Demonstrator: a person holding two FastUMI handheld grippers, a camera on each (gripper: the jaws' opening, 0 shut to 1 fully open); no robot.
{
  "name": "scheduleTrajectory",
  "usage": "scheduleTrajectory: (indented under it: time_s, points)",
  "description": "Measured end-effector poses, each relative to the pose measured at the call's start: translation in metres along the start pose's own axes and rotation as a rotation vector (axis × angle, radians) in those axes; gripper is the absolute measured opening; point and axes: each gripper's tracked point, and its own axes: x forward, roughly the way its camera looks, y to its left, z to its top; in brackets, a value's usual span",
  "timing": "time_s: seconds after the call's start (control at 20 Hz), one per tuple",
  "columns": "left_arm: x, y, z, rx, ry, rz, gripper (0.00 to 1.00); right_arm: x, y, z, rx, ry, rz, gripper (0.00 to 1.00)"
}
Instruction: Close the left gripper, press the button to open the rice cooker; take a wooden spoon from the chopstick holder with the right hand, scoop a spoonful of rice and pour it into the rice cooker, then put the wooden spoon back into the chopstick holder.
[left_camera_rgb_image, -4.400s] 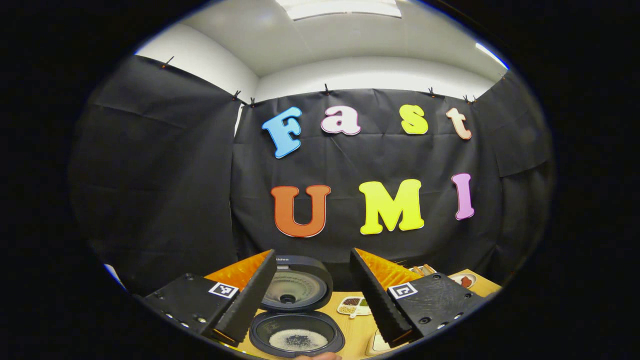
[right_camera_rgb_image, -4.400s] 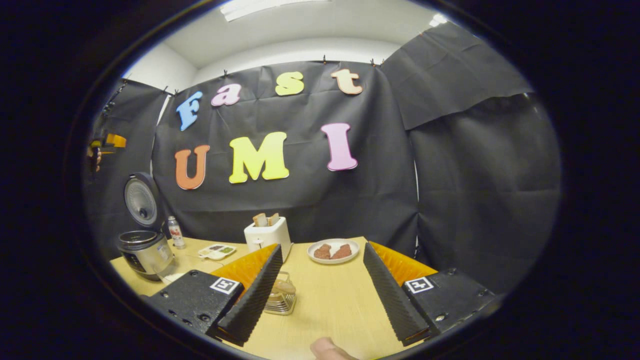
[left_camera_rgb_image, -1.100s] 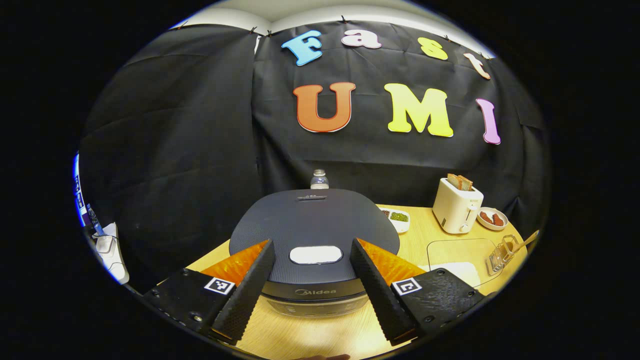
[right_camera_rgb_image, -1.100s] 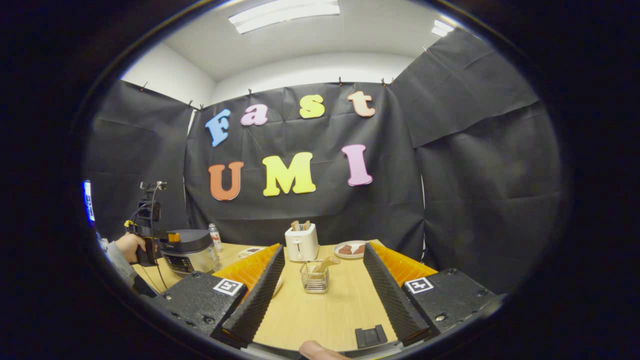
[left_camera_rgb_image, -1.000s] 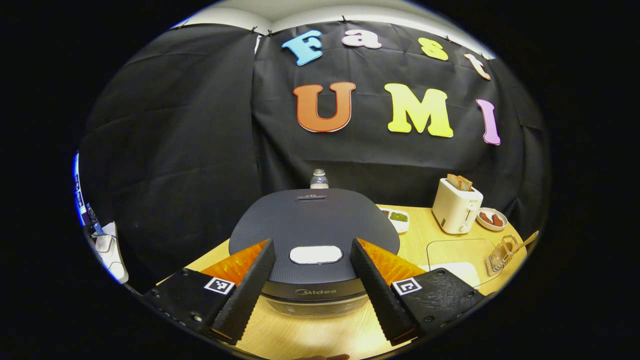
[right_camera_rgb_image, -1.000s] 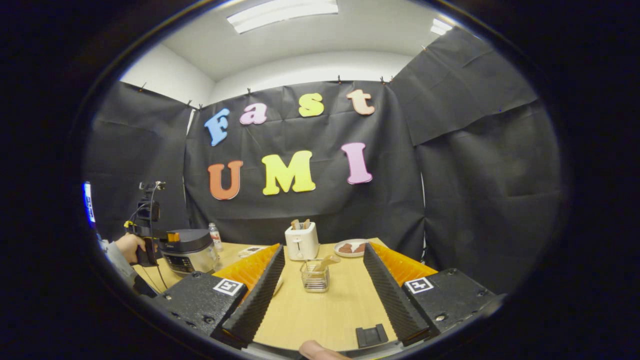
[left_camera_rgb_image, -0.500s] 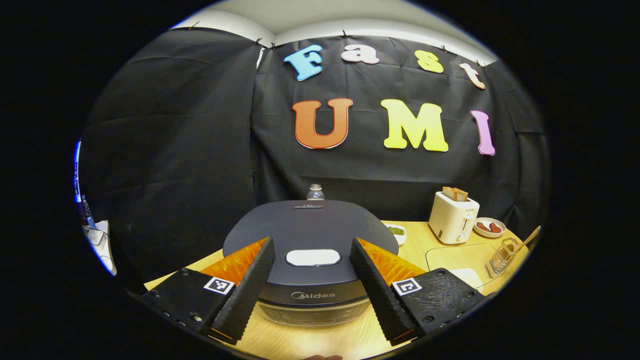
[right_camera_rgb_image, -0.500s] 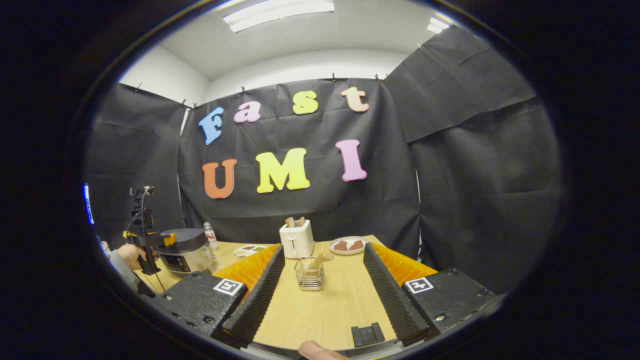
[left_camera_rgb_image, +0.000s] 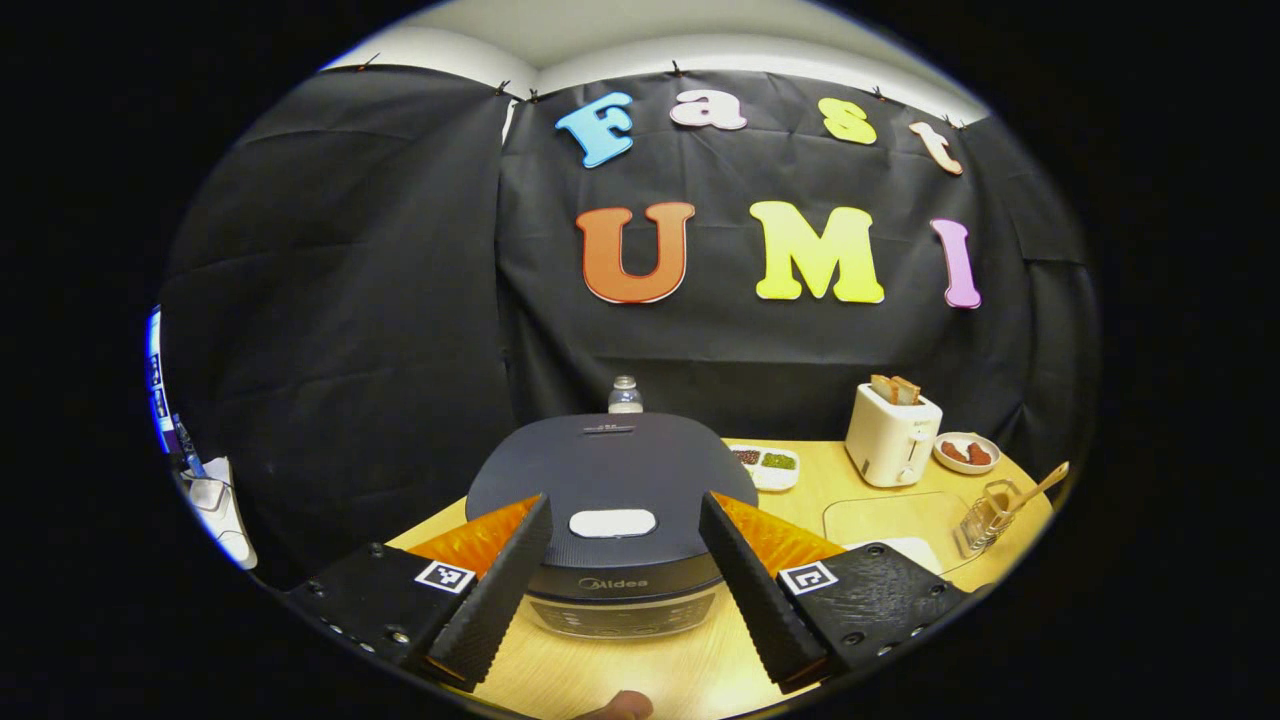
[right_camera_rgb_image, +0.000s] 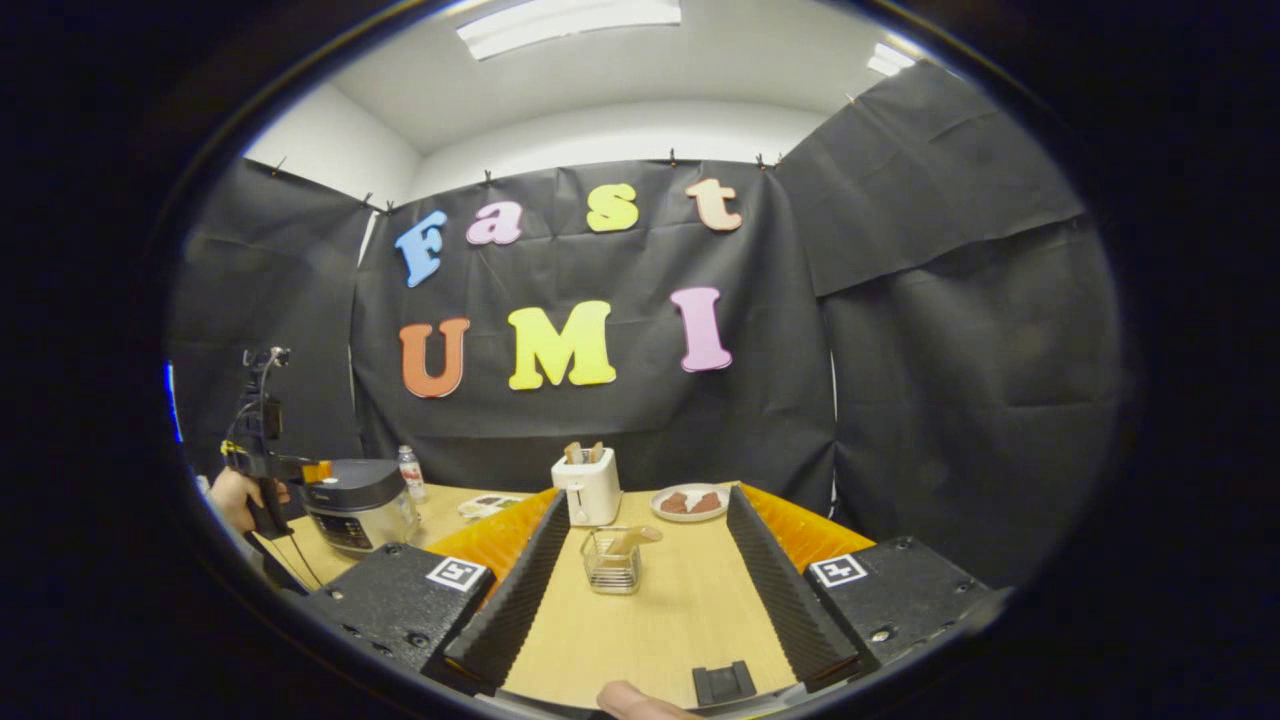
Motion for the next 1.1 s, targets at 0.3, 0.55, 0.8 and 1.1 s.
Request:
scheduleTrajectory:
  time_s: [0.3,0.55,0.8,1.1]
  points:
    - [-0.073,-0.024,0.029,-0.066,-0.038,-0.075,0.95,0.002,-0.004,0.019,-0.005,0.011,-0.008,0.97]
    - [-0.132,-0.051,0.060,-0.064,-0.098,-0.171,0.95,-0.004,-0.013,0.043,-0.026,0.011,-0.024,1.00]
    - [-0.181,-0.065,0.081,-0.030,-0.163,-0.181,0.94,-0.013,-0.031,0.070,-0.046,-0.002,-0.063,1.00]
    - [-0.236,-0.093,0.076,-0.006,-0.232,-0.247,0.94,-0.021,-0.048,0.076,-0.070,-0.009,-0.091,0.97]
